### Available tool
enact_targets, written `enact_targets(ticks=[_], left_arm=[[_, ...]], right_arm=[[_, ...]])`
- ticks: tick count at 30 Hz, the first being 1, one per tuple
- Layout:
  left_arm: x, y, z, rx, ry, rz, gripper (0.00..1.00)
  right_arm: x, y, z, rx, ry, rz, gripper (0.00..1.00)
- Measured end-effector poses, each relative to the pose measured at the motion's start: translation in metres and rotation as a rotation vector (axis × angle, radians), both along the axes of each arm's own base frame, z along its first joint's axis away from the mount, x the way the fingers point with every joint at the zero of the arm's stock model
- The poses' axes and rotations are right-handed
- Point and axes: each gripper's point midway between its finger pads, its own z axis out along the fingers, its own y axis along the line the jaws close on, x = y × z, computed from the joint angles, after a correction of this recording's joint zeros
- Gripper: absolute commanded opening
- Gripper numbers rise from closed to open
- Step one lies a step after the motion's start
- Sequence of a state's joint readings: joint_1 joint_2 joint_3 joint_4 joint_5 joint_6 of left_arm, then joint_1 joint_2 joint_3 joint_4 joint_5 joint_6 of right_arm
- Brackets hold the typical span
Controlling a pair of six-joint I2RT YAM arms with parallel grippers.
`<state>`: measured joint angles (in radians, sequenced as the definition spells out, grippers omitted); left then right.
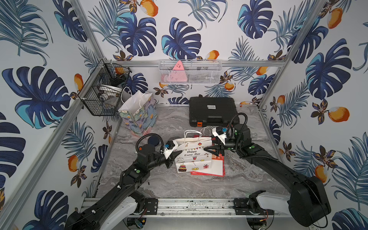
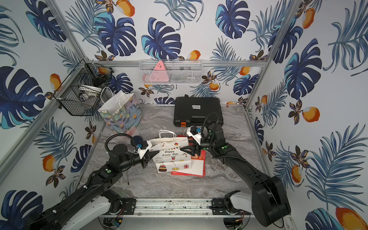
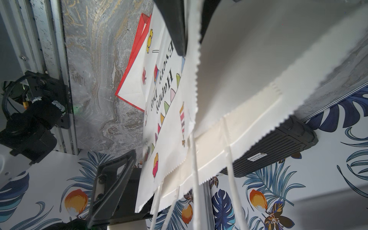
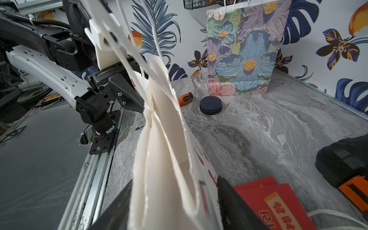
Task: Put away the paper bag
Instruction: Press the paper bag.
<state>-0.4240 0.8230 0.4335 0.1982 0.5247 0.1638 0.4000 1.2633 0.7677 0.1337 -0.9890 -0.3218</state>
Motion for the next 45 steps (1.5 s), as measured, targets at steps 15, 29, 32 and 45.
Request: enact_targets(ticks=[15, 29, 32, 45], left_arm=[[0.013, 0.014, 0.026, -0.062, 0.001, 0.138, 0.64], [-0.022, 0.040, 0.100, -0.028, -0.063, 0.179, 0.99], [-0.030, 0.023, 0.101, -0.028, -0.037, 0.062, 0.97], [-0.059, -0.017, 0.113, -0.179, 0.012, -0.270, 0.00]], right_arm=[[0.002, 0.013, 0.010, 0.024, -0.028, 0.030, 0.05], [-0.057, 0.005, 0.081, 0.072, -0.133, 0.102, 0.00], [-0.075, 0.004, 0.085, 0.065, -0.122, 0.129, 0.00], [-0.096, -0.005, 0.090, 0.051, -0.070, 0.111, 0.04]])
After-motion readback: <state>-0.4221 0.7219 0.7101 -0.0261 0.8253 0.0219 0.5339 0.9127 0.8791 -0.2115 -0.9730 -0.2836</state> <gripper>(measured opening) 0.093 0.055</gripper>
